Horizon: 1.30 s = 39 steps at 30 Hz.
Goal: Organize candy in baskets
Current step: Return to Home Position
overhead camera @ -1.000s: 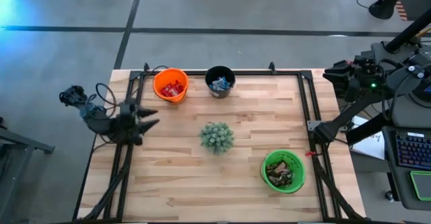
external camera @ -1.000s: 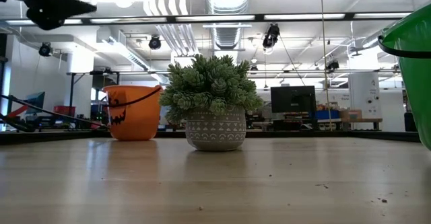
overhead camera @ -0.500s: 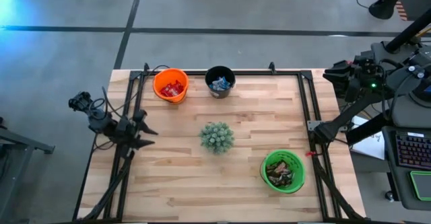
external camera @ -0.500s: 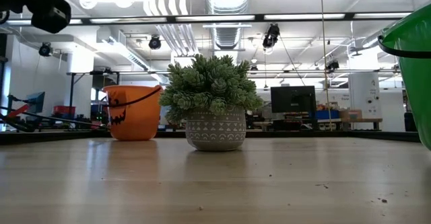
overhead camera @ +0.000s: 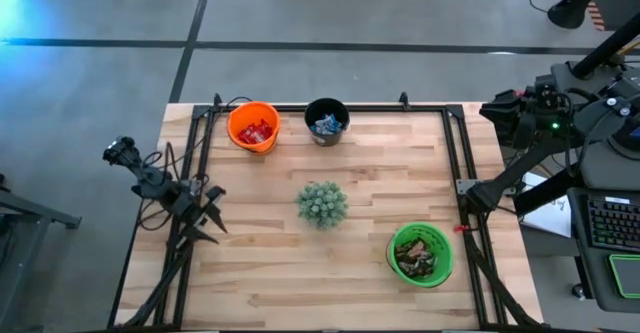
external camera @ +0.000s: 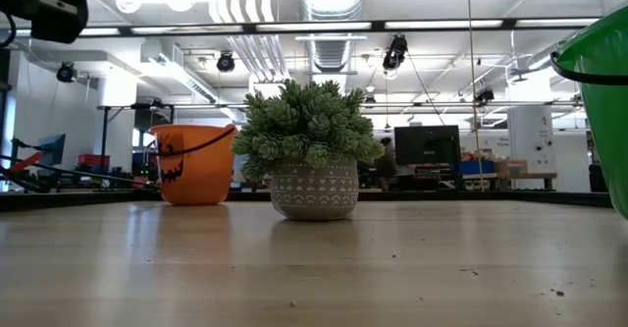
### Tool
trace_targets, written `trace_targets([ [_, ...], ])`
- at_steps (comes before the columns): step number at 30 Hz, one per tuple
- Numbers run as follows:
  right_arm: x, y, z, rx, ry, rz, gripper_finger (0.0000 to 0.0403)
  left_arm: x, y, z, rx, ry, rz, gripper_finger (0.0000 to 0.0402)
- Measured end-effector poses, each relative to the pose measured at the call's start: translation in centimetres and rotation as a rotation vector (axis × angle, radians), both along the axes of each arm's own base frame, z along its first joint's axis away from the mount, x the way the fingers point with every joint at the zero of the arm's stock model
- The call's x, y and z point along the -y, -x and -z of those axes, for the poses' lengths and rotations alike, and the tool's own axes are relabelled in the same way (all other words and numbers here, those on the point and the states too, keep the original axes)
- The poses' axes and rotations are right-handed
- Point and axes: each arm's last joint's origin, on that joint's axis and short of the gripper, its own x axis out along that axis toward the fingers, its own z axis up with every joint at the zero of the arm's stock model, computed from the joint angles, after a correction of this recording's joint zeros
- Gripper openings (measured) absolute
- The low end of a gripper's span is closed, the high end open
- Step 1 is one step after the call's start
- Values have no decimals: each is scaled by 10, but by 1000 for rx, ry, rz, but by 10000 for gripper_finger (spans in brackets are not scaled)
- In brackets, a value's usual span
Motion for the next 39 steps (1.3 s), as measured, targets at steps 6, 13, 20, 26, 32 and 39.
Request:
trace_targets([
  [6, 0, 0, 0, 36, -78, 32, 116, 2, -1, 10, -47, -38, 14, 127],
  [13, -2, -3, 0, 40, -90, 44, 116, 6, -4, 29, -97, -42, 74, 127],
  [20, -3, -5, 0, 26, -46, 47, 116, 6, -4, 30, -100, -48, 90, 127],
  [26, -4, -5, 0, 1, -7, 18, 116, 6, -4, 30, -127, -12, 94, 127],
  [32, -7, -10, -2, -33, 76, -41, 116, 6, -4, 30, -186, 59, 101, 127],
  [39, -19, -23, -13, -22, 245, -235, 116, 6, -4, 28, -185, 63, 100, 127],
])
